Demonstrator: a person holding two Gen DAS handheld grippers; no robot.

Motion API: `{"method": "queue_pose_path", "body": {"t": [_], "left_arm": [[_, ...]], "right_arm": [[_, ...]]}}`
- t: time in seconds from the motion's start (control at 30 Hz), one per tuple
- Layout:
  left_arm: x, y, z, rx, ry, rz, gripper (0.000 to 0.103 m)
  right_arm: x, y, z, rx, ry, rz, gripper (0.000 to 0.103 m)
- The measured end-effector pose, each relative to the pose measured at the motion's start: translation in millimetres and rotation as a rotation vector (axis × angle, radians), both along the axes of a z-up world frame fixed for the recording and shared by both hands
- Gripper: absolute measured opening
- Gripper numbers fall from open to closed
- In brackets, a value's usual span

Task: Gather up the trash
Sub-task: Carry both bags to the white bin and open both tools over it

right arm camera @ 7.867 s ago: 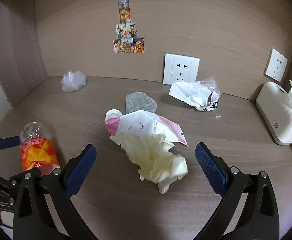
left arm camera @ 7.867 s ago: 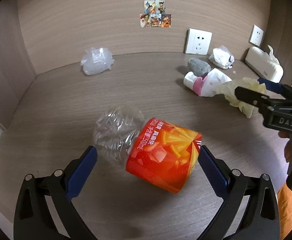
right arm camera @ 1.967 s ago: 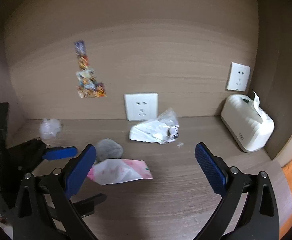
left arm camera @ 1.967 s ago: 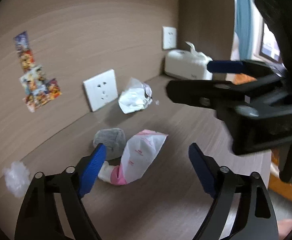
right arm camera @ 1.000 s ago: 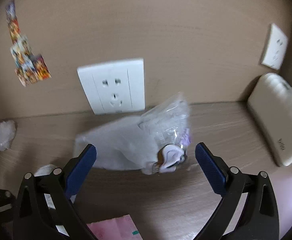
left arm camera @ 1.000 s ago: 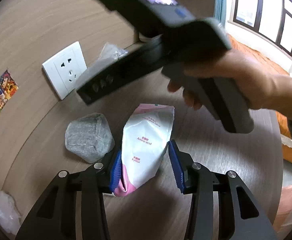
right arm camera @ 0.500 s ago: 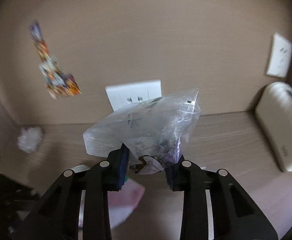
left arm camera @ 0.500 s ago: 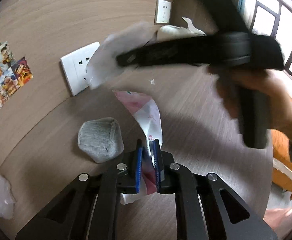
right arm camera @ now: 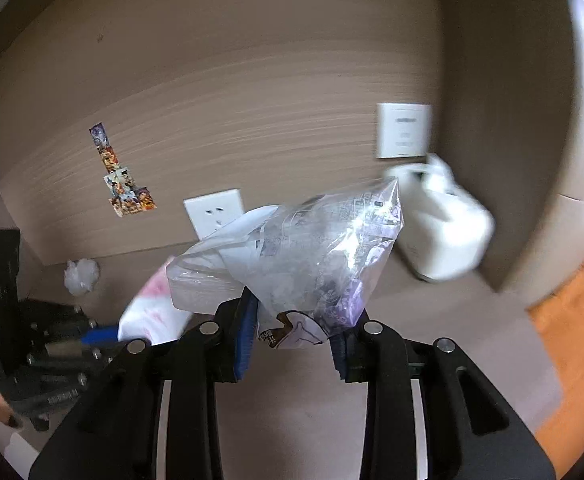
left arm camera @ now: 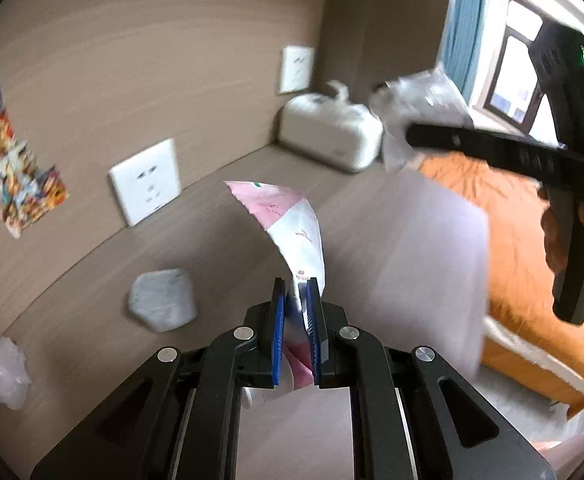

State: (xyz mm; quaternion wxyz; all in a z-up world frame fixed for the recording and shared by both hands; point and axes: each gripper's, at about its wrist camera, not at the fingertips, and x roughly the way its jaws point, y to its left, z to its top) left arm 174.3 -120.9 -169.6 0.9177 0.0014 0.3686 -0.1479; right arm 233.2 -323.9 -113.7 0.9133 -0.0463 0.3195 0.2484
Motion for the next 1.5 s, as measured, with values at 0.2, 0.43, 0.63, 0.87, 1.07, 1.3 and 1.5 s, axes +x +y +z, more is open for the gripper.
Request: {"method": "queue_pose_path", "body": {"t": [0.2, 0.43, 0.63, 0.87, 1.07, 1.3, 1.5], "left_arm": [[-15.7, -72.1, 11.2, -0.049, 0.003, -0.048, 0.010], [-41.0, -170.2, 7.0, -0.020, 0.001, -0.033, 0.010], [-64.9, -263.8, -16.5, 0.034, 0.031, 0.077, 0.010], [-90.6, -352.8, -58.4, 0.025, 0.147, 0.214, 0.010], [-98.9, -397.6, -98.4, 0.021, 0.249, 0.240, 0.010], [-91.8, -418.1, -174.2, 0.005, 0.349, 0.269, 0.010], [-80.6, -426.5, -264.0, 0.029, 0.440, 0.274, 0.010]], "right_arm": [[-42.1, -67.1, 9.1, -0.018, -0.001, -0.055, 0.033], [-85.1, -161.3, 1.3, 0.001, 0.007, -0.042, 0.033], [-109.9, -248.8, -33.6, 0.042, 0.036, 0.062, 0.033], [-117.1, -326.7, -89.5, 0.046, 0.173, 0.171, 0.033], [-114.6, -358.0, -146.0, 0.024, 0.277, 0.190, 0.033], [-104.3, -365.4, -222.1, -0.001, 0.365, 0.227, 0.033], [-97.2, -354.6, -313.8, -0.063, 0.419, 0.277, 0.033]]}}
